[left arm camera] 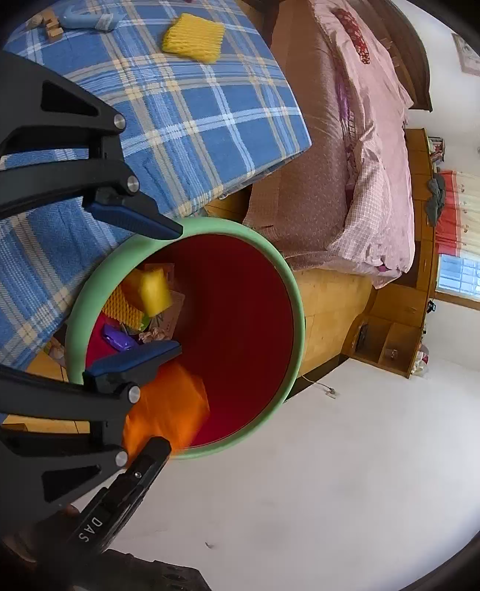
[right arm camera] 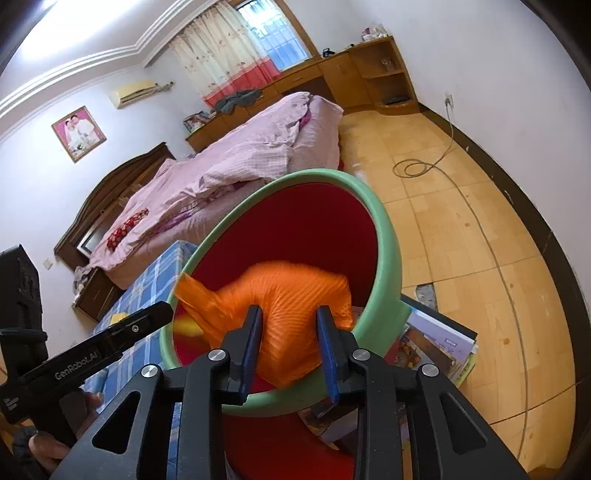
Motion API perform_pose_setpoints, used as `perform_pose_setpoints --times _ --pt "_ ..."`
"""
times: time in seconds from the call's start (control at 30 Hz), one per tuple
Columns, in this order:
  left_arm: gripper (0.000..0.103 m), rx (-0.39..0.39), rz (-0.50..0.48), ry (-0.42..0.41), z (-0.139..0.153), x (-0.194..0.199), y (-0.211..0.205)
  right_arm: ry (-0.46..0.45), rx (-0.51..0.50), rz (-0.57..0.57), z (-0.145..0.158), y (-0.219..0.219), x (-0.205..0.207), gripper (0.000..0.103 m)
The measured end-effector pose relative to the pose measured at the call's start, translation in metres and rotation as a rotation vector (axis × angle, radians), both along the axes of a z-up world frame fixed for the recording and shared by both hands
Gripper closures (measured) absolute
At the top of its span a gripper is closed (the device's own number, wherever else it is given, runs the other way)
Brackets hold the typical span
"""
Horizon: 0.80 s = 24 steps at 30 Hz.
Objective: Collect trash
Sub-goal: 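Carry both items over the red bucket and open both tools to drop them, then move both tools back over the table toward the blue tube and yellow foam pad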
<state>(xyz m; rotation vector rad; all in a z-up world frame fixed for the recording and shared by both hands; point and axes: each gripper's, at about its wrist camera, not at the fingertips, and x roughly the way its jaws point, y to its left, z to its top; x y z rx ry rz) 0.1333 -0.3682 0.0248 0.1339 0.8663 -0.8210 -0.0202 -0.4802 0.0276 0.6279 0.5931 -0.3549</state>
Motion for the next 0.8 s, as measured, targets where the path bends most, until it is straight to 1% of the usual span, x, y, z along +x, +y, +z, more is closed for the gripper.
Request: perform_pose_setpoints --times 0.03,0.07,0.13,0.43,0.67,0.8 --pt "0.046 -0.005 0.002 0.007 0.0 0.0 0.002 -0.005 -0.003 0.002 0.001 0.001 0.0 0.068" --pt "0.046 -0.011 0.004 0.012 0.0 0.001 0.003 -0.009 -0.003 0.003 0.002 0.001 0.0 0.063" --pt "0.046 -0.017 0.009 0.015 0.002 0.0 0.006 -0.019 -0.001 0.004 0.003 0.003 -0.001 0.06" --pt "0.046 -0.033 0.049 0.007 0.015 -0.006 0.038 -0.03 -0.009 0.012 0.012 0.014 -0.008 0.055" --pt "0.046 -0.054 0.099 0.004 0.023 -0.007 0.075 -0.045 -0.006 0.038 0.019 0.033 -0.014 0.05" --pt "0.046 -0.044 0.134 -0.016 0.027 -0.006 0.101 -0.039 0.003 0.054 0.019 0.046 -0.014 0.048"
